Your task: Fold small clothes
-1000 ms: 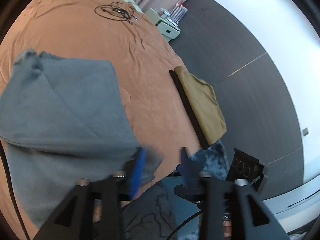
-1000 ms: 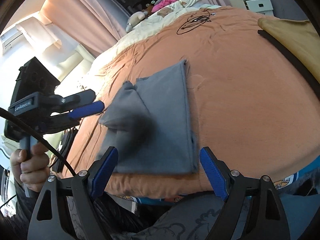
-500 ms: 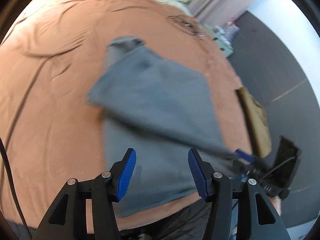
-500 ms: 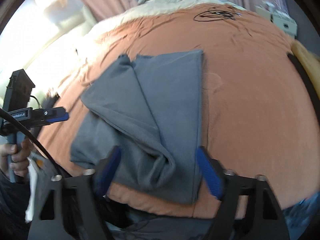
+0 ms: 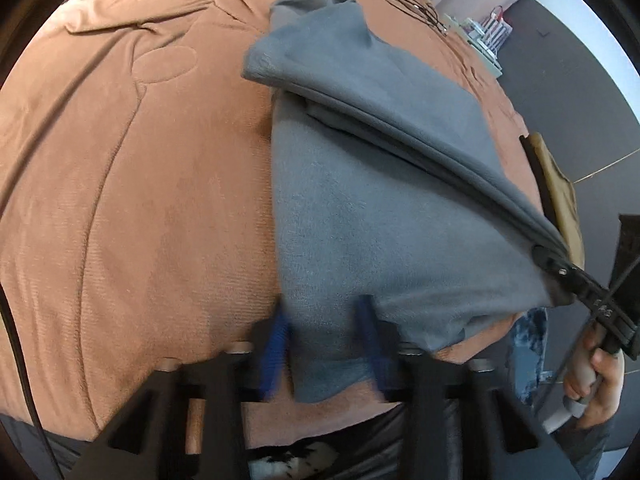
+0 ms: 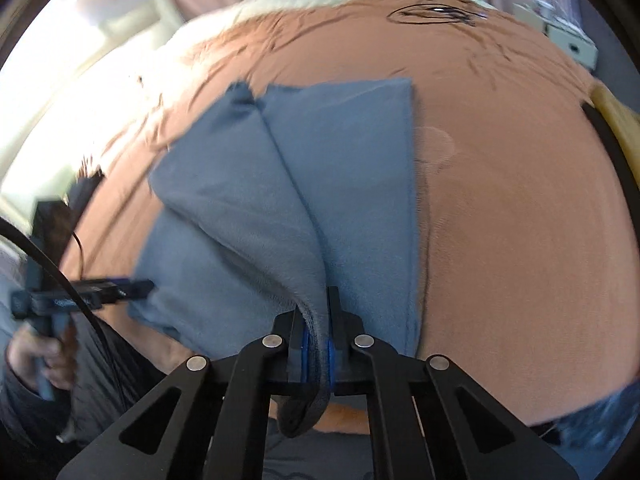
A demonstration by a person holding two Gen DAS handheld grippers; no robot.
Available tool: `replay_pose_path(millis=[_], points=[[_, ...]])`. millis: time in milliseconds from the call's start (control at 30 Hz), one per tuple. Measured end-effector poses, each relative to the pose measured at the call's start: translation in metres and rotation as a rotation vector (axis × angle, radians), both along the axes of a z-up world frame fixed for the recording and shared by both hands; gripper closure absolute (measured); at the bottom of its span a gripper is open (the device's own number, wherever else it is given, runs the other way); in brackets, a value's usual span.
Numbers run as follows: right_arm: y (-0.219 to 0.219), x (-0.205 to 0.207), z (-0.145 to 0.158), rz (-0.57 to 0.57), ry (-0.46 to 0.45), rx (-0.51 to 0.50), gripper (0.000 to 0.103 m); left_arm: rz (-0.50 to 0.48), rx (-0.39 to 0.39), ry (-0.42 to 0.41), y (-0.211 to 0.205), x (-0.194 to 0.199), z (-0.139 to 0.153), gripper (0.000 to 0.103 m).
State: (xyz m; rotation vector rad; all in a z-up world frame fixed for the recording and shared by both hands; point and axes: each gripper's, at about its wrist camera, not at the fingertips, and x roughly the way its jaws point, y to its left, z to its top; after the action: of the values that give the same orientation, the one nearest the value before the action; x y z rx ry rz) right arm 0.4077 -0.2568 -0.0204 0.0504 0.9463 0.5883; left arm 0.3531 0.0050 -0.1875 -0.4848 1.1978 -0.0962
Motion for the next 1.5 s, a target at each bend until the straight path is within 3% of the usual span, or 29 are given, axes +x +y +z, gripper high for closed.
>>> replay_pose_path(millis=[100, 167, 267, 300, 333, 467, 600, 867, 1100, 1167, 1233, 1333, 1500], points=[[-0.020, -0.008, -0.009, -0.050, 0.026, 0.055, 0.101, -0.009, -0.020, -0.006, 0.003, 0.000, 0.003, 0.086], [-0.020, -0.010, -0.023, -0.069, 0.034, -0.021, 0.095, -0.021, -0.027, -0.009, 0.004, -0.001, 0.004, 0.085], [-0.016, -0.016, -0.027, -0.096, 0.004, -0.118, 0.063, -0.008, -0.062, -0.016, 0.009, -0.004, 0.007, 0.082], [-0.014, -0.019, -0.023, -0.108, -0.021, -0.151, 0.046, -0.002, -0.079, -0.027, 0.013, -0.007, 0.009, 0.079], [-0.011, -0.023, -0.016, -0.120, -0.051, -0.181, 0.042, 0.000, -0.085, -0.036, 0.016, -0.009, 0.010, 0.078], [0.005, -0.037, 0.016, -0.078, -0.129, -0.196, 0.042, 0.028, -0.093, -0.065, 0.031, -0.018, 0.017, 0.077], [0.044, -0.044, 0.025, 0.013, -0.174, -0.239, 0.042, 0.056, -0.105, -0.082, 0.045, -0.023, 0.021, 0.077], [0.110, -0.030, 0.017, 0.170, -0.196, -0.303, 0.042, 0.094, -0.085, -0.089, 0.078, -0.036, 0.028, 0.077], [0.166, 0.009, -0.010, 0.256, -0.208, -0.412, 0.042, 0.126, -0.070, -0.086, 0.099, -0.037, 0.032, 0.077], [0.182, 0.015, -0.016, 0.281, -0.214, -0.442, 0.049, 0.131, -0.066, -0.083, 0.100, -0.034, 0.031, 0.077], [0.195, 0.022, -0.025, 0.300, -0.230, -0.501, 0.074, 0.135, -0.065, -0.077, 0.100, -0.030, 0.030, 0.077], [0.193, 0.036, -0.020, 0.289, -0.232, -0.472, 0.095, 0.138, -0.061, -0.067, 0.098, -0.022, 0.029, 0.077], [0.169, 0.056, 0.003, 0.257, -0.233, -0.343, 0.097, 0.123, -0.046, -0.059, 0.086, 0.004, 0.030, 0.077]])
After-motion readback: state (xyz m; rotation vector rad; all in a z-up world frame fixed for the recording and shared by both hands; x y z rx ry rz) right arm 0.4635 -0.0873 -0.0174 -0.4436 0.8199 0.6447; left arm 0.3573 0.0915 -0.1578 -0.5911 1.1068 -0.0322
